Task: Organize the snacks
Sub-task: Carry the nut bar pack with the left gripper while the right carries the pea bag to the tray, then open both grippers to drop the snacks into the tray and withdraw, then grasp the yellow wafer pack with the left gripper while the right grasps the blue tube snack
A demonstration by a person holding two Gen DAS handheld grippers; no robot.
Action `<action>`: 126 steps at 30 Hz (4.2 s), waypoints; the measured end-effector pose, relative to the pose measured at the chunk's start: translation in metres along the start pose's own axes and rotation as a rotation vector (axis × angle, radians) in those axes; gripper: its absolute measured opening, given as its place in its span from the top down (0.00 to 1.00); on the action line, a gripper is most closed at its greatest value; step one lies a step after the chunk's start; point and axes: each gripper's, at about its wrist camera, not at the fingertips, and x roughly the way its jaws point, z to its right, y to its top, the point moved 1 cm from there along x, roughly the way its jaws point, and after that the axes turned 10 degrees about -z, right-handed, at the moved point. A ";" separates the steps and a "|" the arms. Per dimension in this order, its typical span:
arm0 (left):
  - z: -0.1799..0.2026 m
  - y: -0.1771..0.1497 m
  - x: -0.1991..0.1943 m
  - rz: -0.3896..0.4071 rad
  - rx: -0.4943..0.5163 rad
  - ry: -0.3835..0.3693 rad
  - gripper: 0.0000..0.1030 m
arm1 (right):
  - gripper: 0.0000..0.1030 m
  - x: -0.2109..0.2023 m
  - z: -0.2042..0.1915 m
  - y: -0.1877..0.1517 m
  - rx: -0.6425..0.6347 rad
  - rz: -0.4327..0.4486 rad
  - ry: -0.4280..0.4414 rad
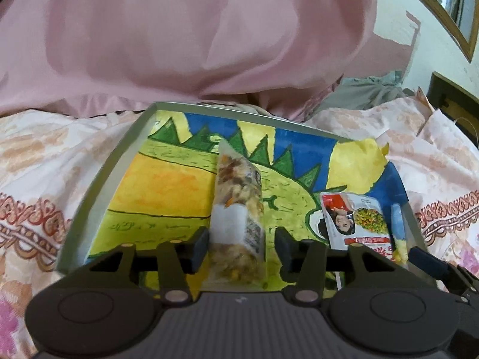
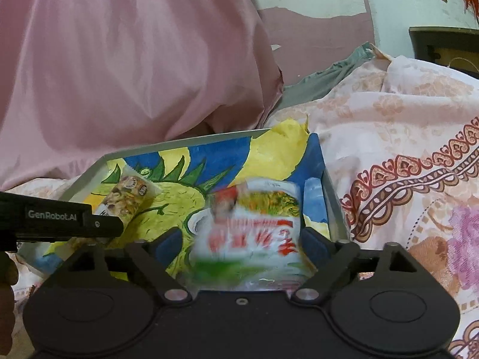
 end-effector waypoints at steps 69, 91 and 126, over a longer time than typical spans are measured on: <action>-0.046 -0.262 -0.205 -0.037 0.271 0.125 0.01 | 0.00 -0.268 -0.062 -0.192 0.123 -0.176 -0.237; -0.033 -0.248 -0.171 -0.080 0.386 0.136 0.01 | 0.01 -0.229 -0.055 -0.171 0.094 -0.240 -0.163; 0.025 -0.230 -0.129 -0.068 0.652 -0.034 0.17 | 0.50 -0.129 -0.020 -0.141 0.067 -0.427 0.083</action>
